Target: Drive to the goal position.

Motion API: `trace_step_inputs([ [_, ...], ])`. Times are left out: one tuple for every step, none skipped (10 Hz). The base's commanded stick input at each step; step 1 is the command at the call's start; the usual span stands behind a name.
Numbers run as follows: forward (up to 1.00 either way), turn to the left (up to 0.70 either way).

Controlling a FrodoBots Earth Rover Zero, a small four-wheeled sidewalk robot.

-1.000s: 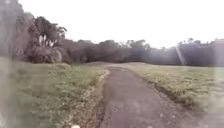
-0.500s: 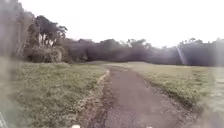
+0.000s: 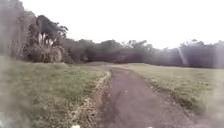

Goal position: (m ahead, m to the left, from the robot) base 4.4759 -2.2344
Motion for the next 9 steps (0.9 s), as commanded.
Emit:
trace_step_inputs([
  [0.70,0.00],
  [0.70,0.00],
  [0.70,0.00],
  [0.70,0.00],
  [0.70,0.00],
  [0.70,0.00],
  [0.70,0.00],
  [0.70,0.00],
  [0.70,-0.18],
])
